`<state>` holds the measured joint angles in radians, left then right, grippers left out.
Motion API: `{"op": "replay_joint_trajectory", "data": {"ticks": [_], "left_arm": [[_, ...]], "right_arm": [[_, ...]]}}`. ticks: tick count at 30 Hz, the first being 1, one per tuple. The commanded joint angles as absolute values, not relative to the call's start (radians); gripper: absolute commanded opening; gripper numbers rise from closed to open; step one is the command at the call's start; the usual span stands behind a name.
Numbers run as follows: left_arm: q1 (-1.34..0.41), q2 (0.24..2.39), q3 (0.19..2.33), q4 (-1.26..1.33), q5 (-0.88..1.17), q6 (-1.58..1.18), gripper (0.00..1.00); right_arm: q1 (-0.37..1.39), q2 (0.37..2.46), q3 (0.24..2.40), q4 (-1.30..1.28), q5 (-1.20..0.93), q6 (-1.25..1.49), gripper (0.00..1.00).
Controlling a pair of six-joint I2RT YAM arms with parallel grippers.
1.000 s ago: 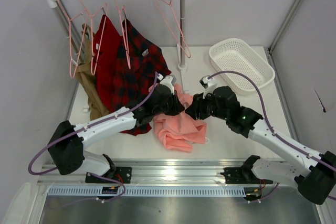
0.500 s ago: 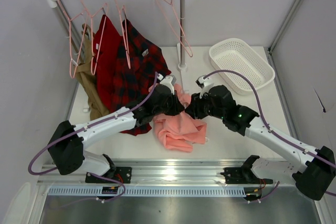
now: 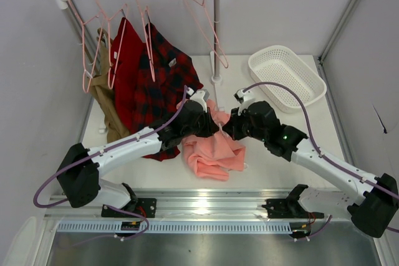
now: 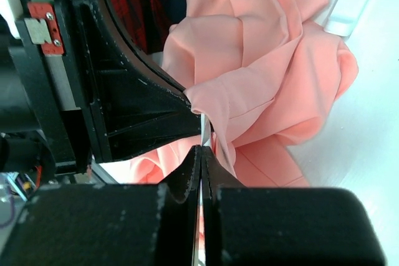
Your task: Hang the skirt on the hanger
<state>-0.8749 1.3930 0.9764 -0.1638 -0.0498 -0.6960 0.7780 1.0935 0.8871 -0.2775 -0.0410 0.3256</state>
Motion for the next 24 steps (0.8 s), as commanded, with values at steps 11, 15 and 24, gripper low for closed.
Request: {"op": "replay_joint_trajectory", "data": {"ticks": [11, 15, 24], "left_arm": [[-0.879, 1.335, 1.008, -0.176, -0.089, -0.672, 0.16], [-0.879, 1.293, 1.049, -0.225, -0.110, -0.632, 0.39], [-0.839, 1.169, 1.137, -0.362, -0.170, -0.485, 0.84]], "right_arm": [[0.759, 0.992, 0.897, -0.129, -0.005, 0.593, 0.00], [0.739, 1.028, 0.879, -0.146, 0.000, 0.670, 0.00], [0.623, 0.922, 0.798, -0.078, 0.000, 0.895, 0.00]]}}
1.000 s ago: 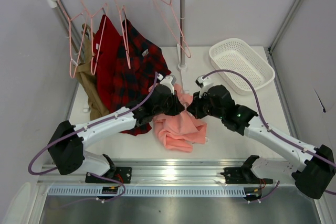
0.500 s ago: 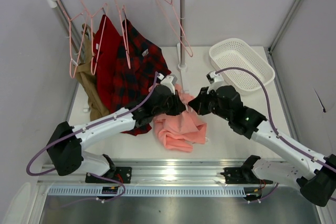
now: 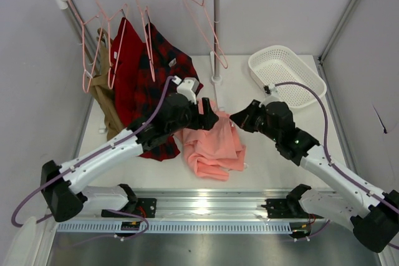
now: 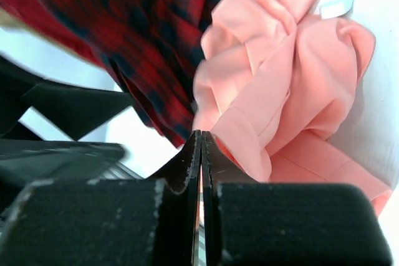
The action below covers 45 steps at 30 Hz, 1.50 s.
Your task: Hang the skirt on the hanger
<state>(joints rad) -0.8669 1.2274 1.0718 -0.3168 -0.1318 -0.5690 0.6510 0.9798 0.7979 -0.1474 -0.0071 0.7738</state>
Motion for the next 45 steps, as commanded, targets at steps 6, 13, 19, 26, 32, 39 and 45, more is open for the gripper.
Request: {"op": "replay_joint_trajectory", "data": {"ticks": [6, 13, 19, 26, 32, 39, 45], "left_arm": [[-0.805, 1.138, 1.209, -0.325, -0.132, -0.376, 0.87], [-0.805, 1.337, 1.489, -0.310, -0.169, -0.299, 0.90], [-0.805, 1.523, 1.797, -0.397, -0.256, -0.314, 0.91], [-0.776, 1.715, 1.997, -0.466, -0.422, -0.435, 0.89], [-0.750, 1.801, 2.071, -0.447, -0.505, -0.495, 0.85], [-0.747, 1.931, 2.194, -0.399, -0.624, -0.445, 0.84], [-0.747, 2.052, 2.342, -0.425, -0.761, -0.365, 0.78]], "right_arm": [[0.560, 0.893, 0.772, -0.089, 0.029, 0.994, 0.00], [0.488, 0.940, 0.785, -0.077, -0.028, 1.152, 0.00], [0.489, 0.962, 0.848, -0.087, -0.020, 1.026, 0.00], [0.488, 0.910, 0.858, -0.130, 0.038, 0.950, 0.00], [0.488, 0.911, 0.847, -0.133, 0.012, 0.939, 0.00], [0.486, 0.904, 0.842, -0.144, -0.009, 0.916, 0.00], [0.479, 0.904, 0.845, -0.155, -0.024, 0.904, 0.00]]}}
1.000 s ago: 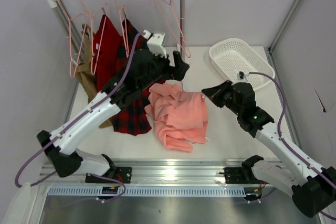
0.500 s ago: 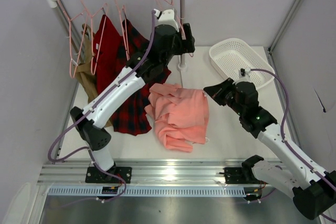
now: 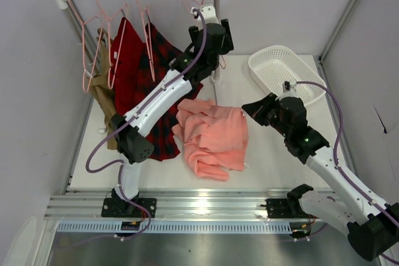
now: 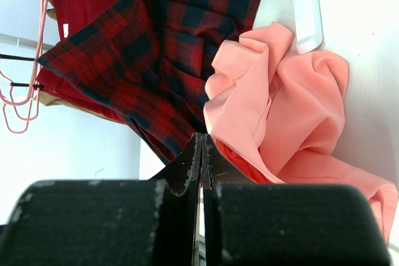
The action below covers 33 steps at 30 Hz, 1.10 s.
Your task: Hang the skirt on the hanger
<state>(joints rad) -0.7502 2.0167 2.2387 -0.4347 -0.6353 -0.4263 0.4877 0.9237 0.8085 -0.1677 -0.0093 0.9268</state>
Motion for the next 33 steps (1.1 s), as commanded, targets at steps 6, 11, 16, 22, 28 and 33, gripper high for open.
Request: {"op": "replay_joint_trajectory", "data": {"ticks": [6, 11, 16, 22, 28, 33], "left_arm": [[-0.724, 2.068, 2.321, -0.436, -0.880, -0.302, 0.67], [-0.704, 2.068, 2.318, -0.446, -0.913, -0.253, 0.63], [-0.700, 2.071, 2.304, -0.408, -0.953, -0.172, 0.58], [-0.670, 2.069, 2.283, -0.436, -0.899, -0.186, 0.53], [-0.663, 2.029, 2.178, -0.331, -0.870, -0.126, 0.44], [-0.638, 1.997, 2.148, -0.325, -0.786, -0.155, 0.12]], "right_arm": [[0.466, 0.914, 0.845, -0.146, -0.046, 0.896, 0.00], [0.453, 0.925, 0.839, -0.140, -0.058, 0.900, 0.00], [0.451, 0.942, 0.831, -0.126, -0.061, 0.903, 0.00], [0.449, 0.954, 0.816, -0.109, -0.066, 0.922, 0.00], [0.448, 0.963, 0.822, -0.115, -0.049, 0.916, 0.00], [0.448, 0.976, 0.825, -0.109, -0.052, 0.923, 0.00]]}}
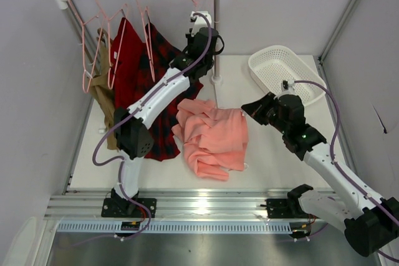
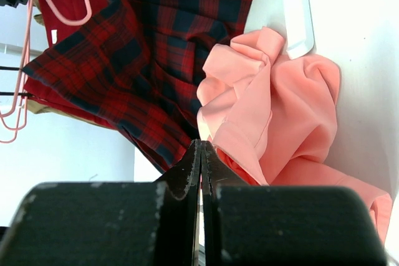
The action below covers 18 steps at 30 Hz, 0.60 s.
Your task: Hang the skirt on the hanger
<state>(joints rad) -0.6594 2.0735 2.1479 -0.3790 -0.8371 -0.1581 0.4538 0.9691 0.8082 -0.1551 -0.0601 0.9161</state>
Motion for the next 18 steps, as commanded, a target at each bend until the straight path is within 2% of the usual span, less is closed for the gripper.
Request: {"op": "replay_joint_trajectory", "data": {"ticks": [1, 8, 13, 18], "left_arm": [[-0.634, 1.991, 2.146, -0.324, -0.775, -0.156, 0.00], [-0.617, 1.911, 2.138, -0.302, -0.710, -0.130, 0.00], [-0.604, 1.868, 2.238, -0.466, -0.641, -0.132, 0.00], [-0.601, 1.725, 2.168, -0.665, -0.500, -0.162, 0.00]], "right_arm": [[0.448, 0.980, 0.827, -0.109, -0.054, 0.923, 0.00], [0.446, 0.989, 0.839, -0.107, -0.051, 0.920, 0.00], [0.437, 0.996, 0.873, -0.112, -0.052, 0.926, 0.00], [0.419, 1.022, 0.943, -0.083, -0.074, 0.951, 0.00]]}}
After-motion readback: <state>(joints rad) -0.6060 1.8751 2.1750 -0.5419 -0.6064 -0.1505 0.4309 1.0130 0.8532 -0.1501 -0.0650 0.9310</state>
